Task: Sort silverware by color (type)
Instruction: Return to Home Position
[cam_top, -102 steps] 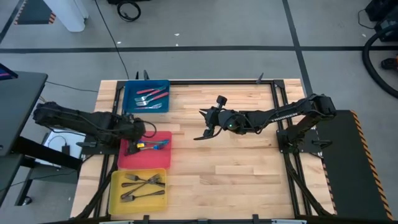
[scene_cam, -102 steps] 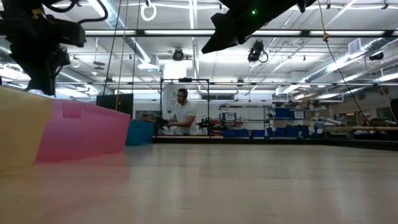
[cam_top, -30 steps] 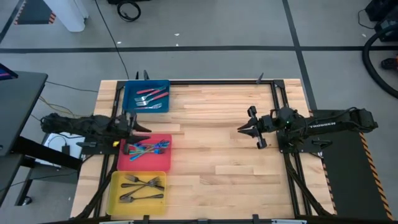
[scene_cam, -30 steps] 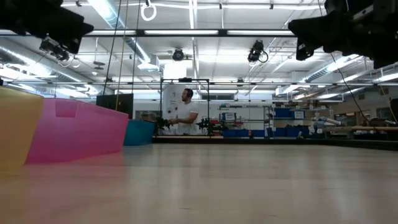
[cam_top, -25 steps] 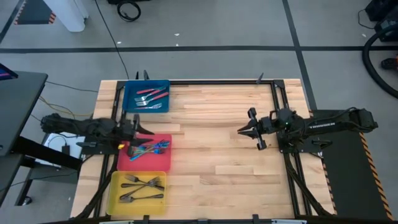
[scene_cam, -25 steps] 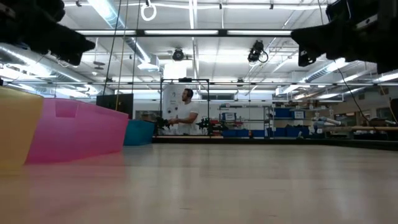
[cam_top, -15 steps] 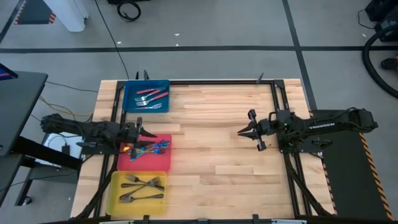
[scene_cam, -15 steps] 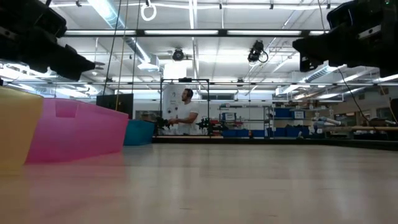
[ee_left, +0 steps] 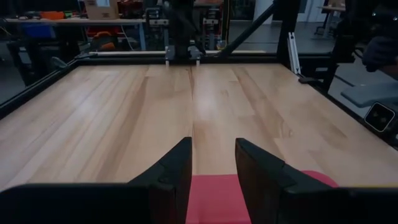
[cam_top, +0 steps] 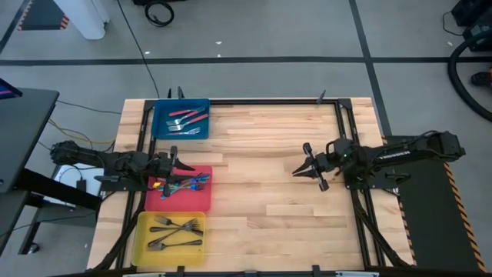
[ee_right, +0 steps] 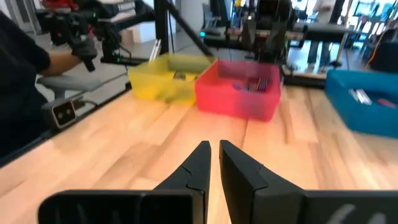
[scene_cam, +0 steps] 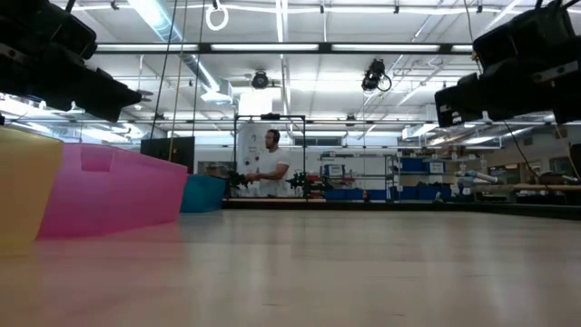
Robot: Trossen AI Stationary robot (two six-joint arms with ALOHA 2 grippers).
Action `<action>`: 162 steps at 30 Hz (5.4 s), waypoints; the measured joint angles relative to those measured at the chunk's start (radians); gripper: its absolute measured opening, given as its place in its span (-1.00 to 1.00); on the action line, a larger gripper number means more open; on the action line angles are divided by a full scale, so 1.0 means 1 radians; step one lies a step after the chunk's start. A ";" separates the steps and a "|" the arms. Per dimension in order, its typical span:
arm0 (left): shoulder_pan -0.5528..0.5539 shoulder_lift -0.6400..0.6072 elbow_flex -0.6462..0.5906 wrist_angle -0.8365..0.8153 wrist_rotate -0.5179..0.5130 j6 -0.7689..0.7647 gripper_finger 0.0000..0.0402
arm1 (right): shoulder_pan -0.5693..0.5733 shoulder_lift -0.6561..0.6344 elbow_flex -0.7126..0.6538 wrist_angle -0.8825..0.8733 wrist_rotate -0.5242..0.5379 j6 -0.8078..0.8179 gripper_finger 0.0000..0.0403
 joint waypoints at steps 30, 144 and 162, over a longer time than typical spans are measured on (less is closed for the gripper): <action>0.002 0.000 -0.008 0.044 -0.009 -0.185 -0.39 | 0.000 0.026 -0.037 -0.022 0.125 0.063 -0.79; 0.059 -0.172 -0.021 0.090 -0.006 -0.184 -0.39 | -0.013 -0.835 -0.037 -0.022 0.115 0.062 -0.79; 0.059 -0.172 -0.021 0.090 -0.005 -0.184 -0.39 | -0.013 -0.835 -0.037 -0.022 0.115 0.062 -0.79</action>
